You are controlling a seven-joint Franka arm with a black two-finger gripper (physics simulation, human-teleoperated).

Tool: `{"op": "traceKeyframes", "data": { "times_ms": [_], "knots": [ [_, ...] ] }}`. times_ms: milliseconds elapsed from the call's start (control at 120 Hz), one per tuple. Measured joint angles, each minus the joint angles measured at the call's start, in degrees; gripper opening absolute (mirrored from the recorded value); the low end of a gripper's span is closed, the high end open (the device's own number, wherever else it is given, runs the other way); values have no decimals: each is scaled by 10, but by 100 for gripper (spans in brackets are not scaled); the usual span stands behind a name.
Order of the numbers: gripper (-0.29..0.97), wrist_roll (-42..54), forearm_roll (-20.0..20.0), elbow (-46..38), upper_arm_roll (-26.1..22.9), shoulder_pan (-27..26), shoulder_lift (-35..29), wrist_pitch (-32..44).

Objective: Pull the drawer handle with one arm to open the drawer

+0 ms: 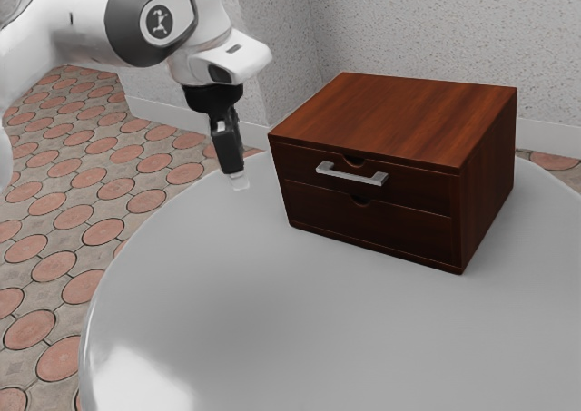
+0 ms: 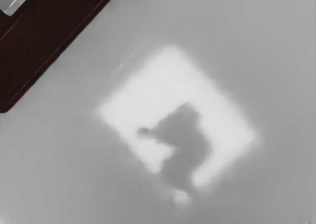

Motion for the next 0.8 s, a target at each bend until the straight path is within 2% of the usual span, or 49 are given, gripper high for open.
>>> {"op": "traceKeyframes", "data": {
  "times_ms": [200,425,800],
  "knots": [
    [68,95,2,-32,0,0,5,50],
    [68,190,-24,-38,-4,-18,17,94],
    [68,292,-35,-38,-5,-27,48,143]
  ]
}}
